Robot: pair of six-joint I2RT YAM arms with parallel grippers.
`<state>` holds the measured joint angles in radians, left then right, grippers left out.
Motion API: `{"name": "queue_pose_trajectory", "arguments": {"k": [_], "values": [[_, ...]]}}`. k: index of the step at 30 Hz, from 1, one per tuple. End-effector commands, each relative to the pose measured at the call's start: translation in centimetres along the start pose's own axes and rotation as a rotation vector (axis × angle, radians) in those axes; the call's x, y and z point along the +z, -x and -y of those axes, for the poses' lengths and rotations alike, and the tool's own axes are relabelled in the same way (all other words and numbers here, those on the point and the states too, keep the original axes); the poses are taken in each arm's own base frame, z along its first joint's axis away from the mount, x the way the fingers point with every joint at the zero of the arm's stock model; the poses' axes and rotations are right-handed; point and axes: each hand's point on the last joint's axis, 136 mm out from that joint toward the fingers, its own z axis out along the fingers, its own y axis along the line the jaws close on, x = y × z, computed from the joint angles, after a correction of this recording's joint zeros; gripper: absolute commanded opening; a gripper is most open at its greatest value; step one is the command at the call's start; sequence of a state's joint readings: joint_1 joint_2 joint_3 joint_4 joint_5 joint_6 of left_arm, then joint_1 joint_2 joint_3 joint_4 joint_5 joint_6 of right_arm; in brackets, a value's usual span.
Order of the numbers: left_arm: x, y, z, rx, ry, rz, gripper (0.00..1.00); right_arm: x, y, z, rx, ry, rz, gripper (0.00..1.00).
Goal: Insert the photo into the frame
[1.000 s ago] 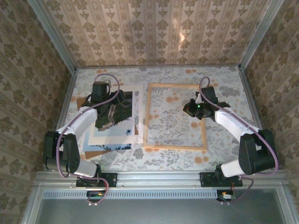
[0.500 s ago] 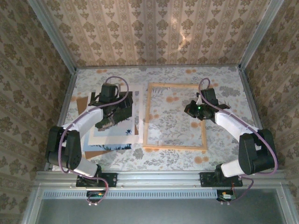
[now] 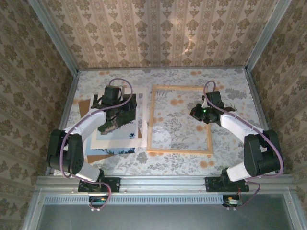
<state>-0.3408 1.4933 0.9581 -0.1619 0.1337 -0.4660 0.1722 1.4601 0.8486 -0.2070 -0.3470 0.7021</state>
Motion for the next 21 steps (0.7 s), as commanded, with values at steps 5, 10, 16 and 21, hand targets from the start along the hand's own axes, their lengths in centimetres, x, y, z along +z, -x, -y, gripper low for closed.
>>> {"name": "queue_pose_trajectory", "arguments": {"k": [5, 10, 16, 21], "values": [[0.31, 0.36, 0.56, 0.033, -0.001, -0.010, 0.75, 0.25, 0.89, 0.24, -0.003, 0.005, 0.028, 0.00], [0.42, 0.27, 0.56, 0.035, 0.000, -0.014, 0.75, 0.40, 0.99, 0.24, 0.004, 0.008, 0.028, 0.00], [0.31, 0.39, 0.57, 0.039, 0.002, -0.011, 0.75, 0.41, 1.00, 0.14, -0.006, 0.007, 0.021, 0.00], [0.27, 0.24, 0.57, 0.041, 0.003, -0.012, 0.75, 0.40, 0.66, 0.27, -0.017, 0.001, -0.005, 0.00]]}}
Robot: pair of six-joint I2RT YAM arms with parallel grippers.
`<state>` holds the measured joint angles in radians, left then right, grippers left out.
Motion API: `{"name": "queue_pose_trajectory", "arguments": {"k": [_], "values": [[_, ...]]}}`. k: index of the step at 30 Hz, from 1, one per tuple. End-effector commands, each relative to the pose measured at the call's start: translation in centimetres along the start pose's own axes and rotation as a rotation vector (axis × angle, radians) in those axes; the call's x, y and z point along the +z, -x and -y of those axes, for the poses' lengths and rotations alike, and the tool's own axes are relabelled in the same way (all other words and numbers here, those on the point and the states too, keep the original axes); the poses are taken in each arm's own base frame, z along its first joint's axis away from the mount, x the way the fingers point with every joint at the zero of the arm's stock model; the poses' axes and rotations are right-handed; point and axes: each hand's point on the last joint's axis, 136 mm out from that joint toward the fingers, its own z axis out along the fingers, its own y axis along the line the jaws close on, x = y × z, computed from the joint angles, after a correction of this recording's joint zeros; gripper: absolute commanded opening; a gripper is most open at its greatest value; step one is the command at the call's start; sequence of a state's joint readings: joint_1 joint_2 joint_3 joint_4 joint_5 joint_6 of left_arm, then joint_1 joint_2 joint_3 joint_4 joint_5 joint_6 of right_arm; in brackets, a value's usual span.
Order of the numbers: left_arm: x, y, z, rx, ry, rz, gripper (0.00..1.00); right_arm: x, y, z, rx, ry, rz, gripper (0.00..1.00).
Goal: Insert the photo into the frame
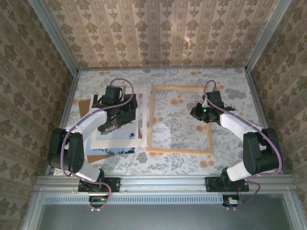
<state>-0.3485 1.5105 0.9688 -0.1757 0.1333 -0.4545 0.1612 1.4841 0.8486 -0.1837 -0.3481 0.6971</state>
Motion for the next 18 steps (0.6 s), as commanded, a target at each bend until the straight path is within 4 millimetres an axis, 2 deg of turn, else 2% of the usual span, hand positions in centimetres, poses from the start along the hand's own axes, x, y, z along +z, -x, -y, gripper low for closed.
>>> {"name": "queue_pose_trajectory", "arguments": {"k": [1, 18], "values": [[-0.14, 0.63, 0.42, 0.026, 0.000, 0.008, 0.75, -0.14, 0.20, -0.20, -0.022, 0.005, -0.014, 0.00], [-0.12, 0.58, 0.39, 0.028, 0.004, 0.008, 0.76, -0.64, 0.43, -0.21, -0.044, 0.003, -0.042, 0.00]]}}
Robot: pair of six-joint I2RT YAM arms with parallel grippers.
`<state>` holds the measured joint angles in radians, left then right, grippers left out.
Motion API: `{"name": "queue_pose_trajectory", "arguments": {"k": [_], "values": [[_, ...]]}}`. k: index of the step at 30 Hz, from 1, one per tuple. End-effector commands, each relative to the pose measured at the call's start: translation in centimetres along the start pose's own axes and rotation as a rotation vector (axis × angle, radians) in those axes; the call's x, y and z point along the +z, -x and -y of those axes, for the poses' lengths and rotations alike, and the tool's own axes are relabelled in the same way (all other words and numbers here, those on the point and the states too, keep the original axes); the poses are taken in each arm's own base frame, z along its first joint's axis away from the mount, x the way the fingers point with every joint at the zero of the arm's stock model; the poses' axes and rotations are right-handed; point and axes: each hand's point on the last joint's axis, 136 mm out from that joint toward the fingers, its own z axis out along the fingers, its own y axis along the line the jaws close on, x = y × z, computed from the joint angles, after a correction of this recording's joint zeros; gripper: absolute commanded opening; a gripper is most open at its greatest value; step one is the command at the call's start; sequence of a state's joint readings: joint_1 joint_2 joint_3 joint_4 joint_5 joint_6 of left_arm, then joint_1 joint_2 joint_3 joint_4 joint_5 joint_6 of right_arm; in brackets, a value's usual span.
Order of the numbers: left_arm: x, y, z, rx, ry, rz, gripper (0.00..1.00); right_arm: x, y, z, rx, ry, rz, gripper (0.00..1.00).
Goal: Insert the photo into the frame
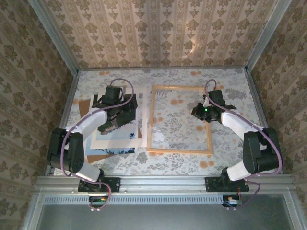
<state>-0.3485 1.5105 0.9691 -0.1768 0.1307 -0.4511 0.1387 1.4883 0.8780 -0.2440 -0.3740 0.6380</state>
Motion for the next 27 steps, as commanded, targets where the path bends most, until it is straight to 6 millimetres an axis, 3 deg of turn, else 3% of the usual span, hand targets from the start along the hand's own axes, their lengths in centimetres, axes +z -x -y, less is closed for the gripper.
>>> {"name": "queue_pose_trajectory", "arguments": {"k": [1, 27], "values": [[-0.10, 0.54, 0.41, 0.025, 0.002, 0.006, 0.76, -0.16, 0.30, -0.44, -0.014, 0.010, -0.015, 0.00], [-0.12, 0.33, 0.35, 0.031, 0.008, 0.000, 0.76, -0.20, 0.80, 0.16, -0.030, -0.024, -0.009, 0.00]]}}
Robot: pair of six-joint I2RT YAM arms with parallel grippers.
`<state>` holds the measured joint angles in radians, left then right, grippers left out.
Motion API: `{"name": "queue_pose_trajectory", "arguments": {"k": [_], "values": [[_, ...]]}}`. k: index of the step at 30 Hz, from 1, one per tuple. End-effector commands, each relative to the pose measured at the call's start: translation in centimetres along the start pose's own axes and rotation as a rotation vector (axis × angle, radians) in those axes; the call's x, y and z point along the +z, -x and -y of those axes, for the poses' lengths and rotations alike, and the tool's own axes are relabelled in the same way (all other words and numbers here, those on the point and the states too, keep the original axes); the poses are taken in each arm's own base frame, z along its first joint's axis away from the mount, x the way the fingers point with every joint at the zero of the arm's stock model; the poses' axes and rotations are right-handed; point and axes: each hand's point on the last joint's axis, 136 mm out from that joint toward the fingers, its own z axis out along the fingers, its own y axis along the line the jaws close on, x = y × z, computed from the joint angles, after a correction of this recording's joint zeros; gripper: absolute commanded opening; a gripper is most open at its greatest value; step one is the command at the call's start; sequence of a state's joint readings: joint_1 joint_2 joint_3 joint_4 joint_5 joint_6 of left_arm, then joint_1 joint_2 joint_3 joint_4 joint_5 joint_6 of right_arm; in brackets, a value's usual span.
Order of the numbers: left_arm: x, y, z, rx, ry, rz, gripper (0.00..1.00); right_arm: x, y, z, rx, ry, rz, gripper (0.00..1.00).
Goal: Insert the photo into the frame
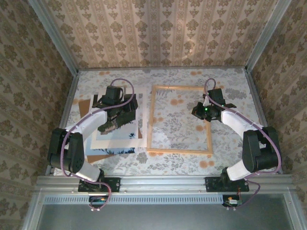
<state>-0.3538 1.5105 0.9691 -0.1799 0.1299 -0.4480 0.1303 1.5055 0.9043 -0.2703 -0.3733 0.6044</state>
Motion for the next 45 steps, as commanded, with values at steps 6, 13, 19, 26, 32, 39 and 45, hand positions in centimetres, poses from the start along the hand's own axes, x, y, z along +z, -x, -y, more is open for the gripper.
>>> {"name": "queue_pose_trajectory", "arguments": {"k": [6, 13, 19, 26, 32, 39, 45], "values": [[-0.1, 0.4, 0.1, 0.026, 0.012, 0.003, 0.76, -0.5, 0.6, 0.4, -0.005, -0.021, 0.006, 0.00], [-0.1, 0.4, 0.2, 0.026, 0.012, 0.002, 0.76, -0.6, 0.7, 0.6, -0.007, -0.027, 0.010, 0.00], [0.0, 0.3, 0.2, 0.028, 0.011, -0.002, 0.77, -0.6, 0.7, 0.8, -0.012, -0.034, 0.010, 0.00], [-0.1, 0.3, 0.2, 0.033, 0.011, -0.003, 0.79, -0.6, 0.8, 0.9, -0.015, -0.039, 0.011, 0.00], [0.0, -0.1, 0.9, 0.040, -0.027, -0.021, 0.81, -0.7, 0.9, 1.0, -0.017, -0.041, 0.011, 0.00], [0.3, -0.5, 1.5, 0.055, -0.034, -0.046, 0.82, -0.8, 1.0, 1.1, -0.022, -0.048, 0.015, 0.00], [0.4, -0.5, 1.4, 0.054, -0.028, -0.045, 0.82, -1.0, 1.2, 1.1, -0.027, -0.053, 0.019, 0.00]]}}
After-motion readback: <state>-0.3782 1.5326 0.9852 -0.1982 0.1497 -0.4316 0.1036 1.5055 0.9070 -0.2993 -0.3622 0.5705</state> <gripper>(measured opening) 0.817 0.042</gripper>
